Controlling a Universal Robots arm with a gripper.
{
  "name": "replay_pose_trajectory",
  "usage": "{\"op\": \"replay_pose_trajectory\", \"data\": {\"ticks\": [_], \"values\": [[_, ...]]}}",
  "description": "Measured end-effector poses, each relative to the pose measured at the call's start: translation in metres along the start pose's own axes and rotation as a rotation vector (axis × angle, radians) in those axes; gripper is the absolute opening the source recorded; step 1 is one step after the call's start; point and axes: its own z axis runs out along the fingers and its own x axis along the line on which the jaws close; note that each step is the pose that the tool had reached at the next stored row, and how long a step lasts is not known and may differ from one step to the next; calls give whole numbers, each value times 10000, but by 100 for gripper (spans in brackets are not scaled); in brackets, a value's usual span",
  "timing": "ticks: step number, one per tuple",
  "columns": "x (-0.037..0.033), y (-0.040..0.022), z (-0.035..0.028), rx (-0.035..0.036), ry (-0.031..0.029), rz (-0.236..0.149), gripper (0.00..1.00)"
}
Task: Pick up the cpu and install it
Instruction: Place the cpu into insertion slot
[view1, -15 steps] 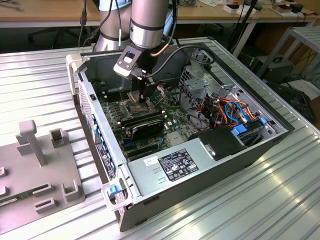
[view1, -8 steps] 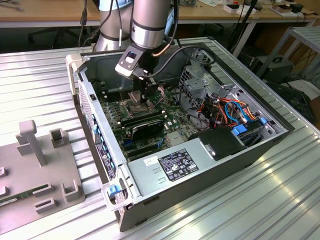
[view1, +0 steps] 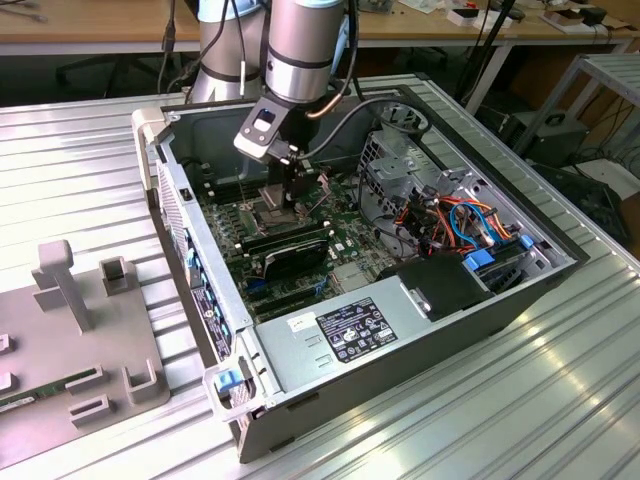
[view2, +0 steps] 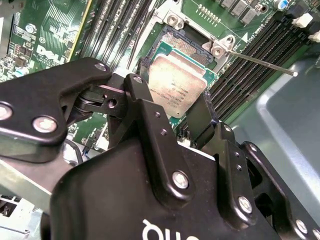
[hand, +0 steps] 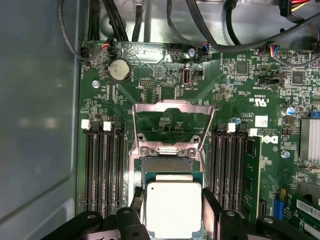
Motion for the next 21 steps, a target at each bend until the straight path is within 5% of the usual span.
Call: {"op": "replay_pose_trajectory", "data": {"ticks": [10,21], "values": [[1,2,25,-1,2,-2,55],[6,0,163,1,0,-2,55]]}}
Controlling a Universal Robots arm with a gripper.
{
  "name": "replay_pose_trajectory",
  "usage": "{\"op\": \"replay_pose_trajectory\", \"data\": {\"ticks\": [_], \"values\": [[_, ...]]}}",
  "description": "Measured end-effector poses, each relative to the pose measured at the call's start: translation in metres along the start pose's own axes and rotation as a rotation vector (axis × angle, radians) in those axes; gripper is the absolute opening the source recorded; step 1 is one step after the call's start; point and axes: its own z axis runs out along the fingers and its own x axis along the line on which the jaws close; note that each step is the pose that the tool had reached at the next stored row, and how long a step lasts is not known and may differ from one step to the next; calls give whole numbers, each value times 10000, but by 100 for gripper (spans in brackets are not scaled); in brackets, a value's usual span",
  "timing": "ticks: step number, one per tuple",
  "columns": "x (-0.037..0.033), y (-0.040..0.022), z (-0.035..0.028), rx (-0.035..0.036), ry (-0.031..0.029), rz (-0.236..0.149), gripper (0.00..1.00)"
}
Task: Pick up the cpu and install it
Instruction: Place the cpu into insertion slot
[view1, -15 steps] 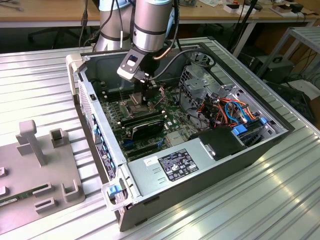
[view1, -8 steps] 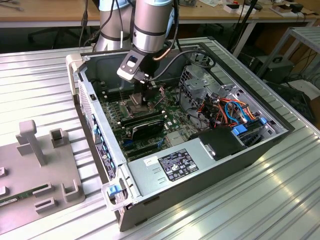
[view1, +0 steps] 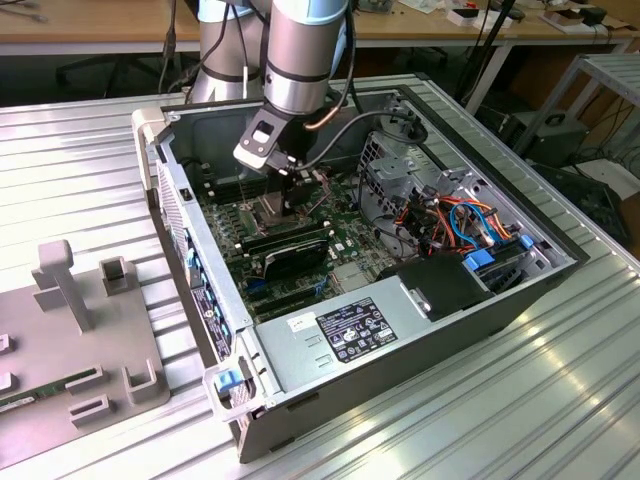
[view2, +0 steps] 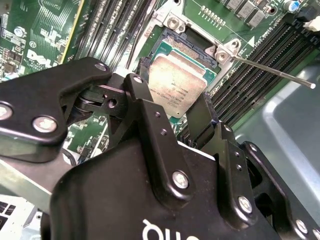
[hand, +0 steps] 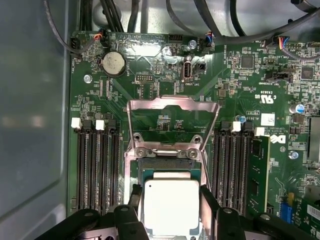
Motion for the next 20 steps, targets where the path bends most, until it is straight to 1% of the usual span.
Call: {"op": "replay_pose_trajectory", "data": {"ticks": [3,7,12,18,20], "values": [[1,-1,34,0,2,1,55],[2,0,49,-1,3,0,55],[2,0,52,-2,5,0,55],[3,-1,75,-1,4,0,55],[3,-1,92,-1,3,0,55]]}}
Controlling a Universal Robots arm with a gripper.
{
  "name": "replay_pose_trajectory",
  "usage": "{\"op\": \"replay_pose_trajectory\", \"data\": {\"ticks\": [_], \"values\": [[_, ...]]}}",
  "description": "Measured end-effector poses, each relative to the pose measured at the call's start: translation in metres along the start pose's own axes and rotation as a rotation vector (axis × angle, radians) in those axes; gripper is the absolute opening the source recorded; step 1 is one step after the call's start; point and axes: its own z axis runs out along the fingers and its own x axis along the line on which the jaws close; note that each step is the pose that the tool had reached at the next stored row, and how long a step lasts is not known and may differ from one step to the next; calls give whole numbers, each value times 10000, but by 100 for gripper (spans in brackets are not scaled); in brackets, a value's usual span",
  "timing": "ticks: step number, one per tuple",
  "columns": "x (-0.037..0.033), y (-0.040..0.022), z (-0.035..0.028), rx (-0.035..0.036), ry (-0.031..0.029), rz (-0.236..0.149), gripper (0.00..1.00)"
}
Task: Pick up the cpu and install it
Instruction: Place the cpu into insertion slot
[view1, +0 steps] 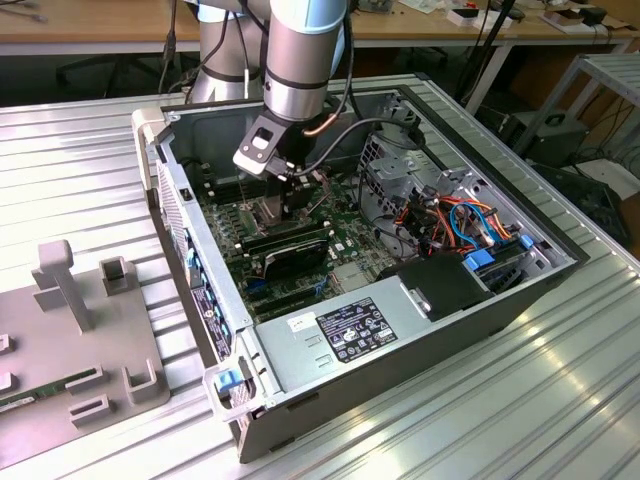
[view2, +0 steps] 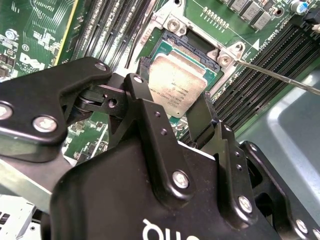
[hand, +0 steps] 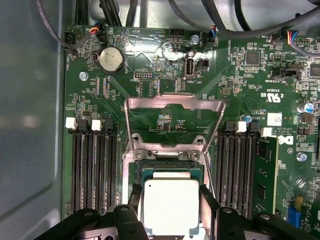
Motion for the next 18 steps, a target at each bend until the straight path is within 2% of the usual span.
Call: {"op": "replay_pose_trajectory", "data": {"ticks": [9,18], "values": [[3,-1,75,4,1,1,55],[15,0,90,4,1,0,55]]}}
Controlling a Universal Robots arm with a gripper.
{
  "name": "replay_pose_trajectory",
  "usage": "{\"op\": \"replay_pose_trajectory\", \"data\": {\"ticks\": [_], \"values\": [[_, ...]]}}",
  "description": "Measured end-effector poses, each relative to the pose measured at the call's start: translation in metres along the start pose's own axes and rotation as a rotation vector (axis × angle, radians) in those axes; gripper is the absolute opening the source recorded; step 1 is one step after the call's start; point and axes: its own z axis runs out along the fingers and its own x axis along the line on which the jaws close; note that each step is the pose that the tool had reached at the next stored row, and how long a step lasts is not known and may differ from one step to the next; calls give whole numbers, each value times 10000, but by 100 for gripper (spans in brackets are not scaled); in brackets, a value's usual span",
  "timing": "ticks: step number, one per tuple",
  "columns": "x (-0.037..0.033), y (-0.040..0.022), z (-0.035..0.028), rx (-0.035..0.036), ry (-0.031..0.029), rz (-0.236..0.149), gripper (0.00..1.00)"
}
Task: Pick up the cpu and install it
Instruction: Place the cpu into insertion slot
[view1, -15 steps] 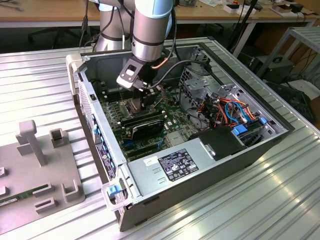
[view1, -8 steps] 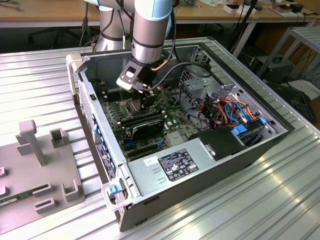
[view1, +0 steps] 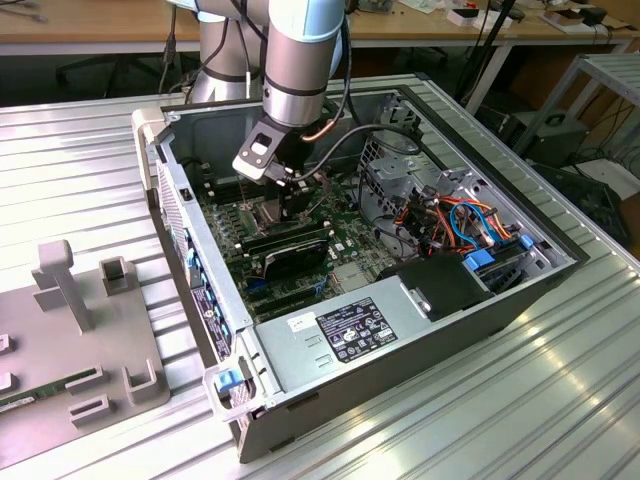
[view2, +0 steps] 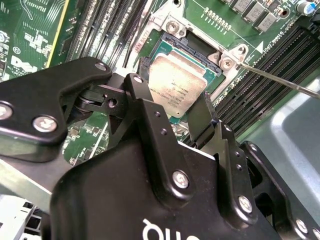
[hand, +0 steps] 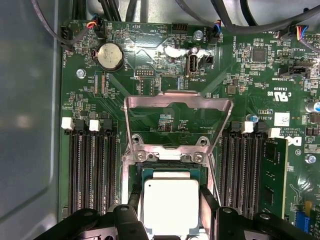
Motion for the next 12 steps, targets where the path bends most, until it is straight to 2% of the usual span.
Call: {"op": "replay_pose_trajectory", "data": {"ticks": [12], "values": [[21,0,34,3,0,40,55]]}}
